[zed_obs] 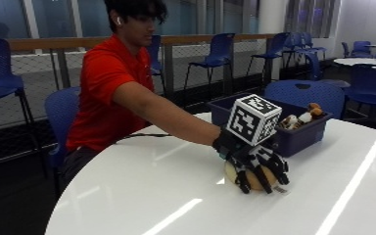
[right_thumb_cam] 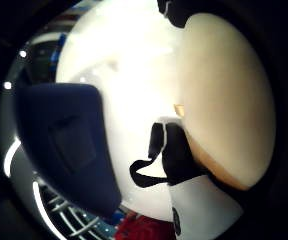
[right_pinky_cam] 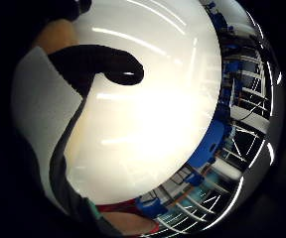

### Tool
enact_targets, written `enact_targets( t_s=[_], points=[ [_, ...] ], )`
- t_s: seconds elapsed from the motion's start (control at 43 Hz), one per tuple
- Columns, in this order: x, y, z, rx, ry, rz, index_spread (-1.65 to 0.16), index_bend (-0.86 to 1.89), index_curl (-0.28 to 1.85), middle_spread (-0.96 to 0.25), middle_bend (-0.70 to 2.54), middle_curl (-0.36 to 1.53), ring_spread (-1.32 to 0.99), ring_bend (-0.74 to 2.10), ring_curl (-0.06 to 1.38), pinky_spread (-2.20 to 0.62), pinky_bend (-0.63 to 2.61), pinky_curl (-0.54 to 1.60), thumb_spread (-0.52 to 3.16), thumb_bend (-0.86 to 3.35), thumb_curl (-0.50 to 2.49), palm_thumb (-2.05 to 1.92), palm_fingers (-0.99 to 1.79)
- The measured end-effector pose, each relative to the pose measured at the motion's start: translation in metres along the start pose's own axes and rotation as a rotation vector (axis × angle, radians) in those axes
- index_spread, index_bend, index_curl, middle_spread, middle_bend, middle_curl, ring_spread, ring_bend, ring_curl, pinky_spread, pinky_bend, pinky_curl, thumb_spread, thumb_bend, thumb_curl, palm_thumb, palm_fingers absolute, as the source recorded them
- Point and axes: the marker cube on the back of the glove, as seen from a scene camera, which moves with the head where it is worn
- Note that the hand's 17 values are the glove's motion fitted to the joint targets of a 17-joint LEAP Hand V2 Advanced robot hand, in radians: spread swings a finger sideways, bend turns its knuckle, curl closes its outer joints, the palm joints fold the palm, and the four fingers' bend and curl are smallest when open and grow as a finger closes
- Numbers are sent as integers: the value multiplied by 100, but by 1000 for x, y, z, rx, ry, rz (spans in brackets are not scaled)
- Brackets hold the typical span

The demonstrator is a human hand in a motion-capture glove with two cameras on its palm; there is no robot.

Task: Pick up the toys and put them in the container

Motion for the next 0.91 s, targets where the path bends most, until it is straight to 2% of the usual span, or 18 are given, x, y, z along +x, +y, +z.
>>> enact_targets(
  t_s=[0.047,0.116,0.14,0.186,0.209,0.233,0.303,0.489,0.722,0.908],
  points=[
    [1,0,-1,1,-2,6,-45,25,40,-15,22,18,-11,51,28,-4,104,34,128,8,37,24,30],
    [1,0,-1,15,-6,12,-45,24,40,-18,20,19,-16,54,28,-9,100,32,130,8,38,26,31],
    [1,0,-1,26,-8,12,-45,23,41,-22,27,21,-21,59,30,-13,99,33,132,11,40,31,42],
    [0,0,0,67,-10,9,-45,18,39,-25,32,23,-27,63,30,-21,99,31,133,13,41,36,55],
    [-1,0,0,97,-10,7,-44,18,39,-26,29,23,-28,63,30,-22,99,31,133,13,42,36,52],
    [-2,0,1,131,-8,4,-44,18,40,-28,37,26,-31,69,33,-27,99,32,132,17,44,44,68],
    [-6,2,0,211,14,-8,-44,21,41,-32,44,28,-38,77,35,-33,95,31,118,20,51,57,90],
    [-12,15,-19,236,122,-70,-44,27,50,-40,54,35,-46,87,43,-39,93,35,93,21,63,69,102],
    [-19,49,-69,247,64,-99,-45,29,61,-47,65,45,-51,98,50,-41,97,40,69,19,73,73,106],
    [-53,79,-116,315,59,-168,-46,30,69,-52,73,53,-52,106,56,-42,101,43,56,17,79,73,106]
  ],
)
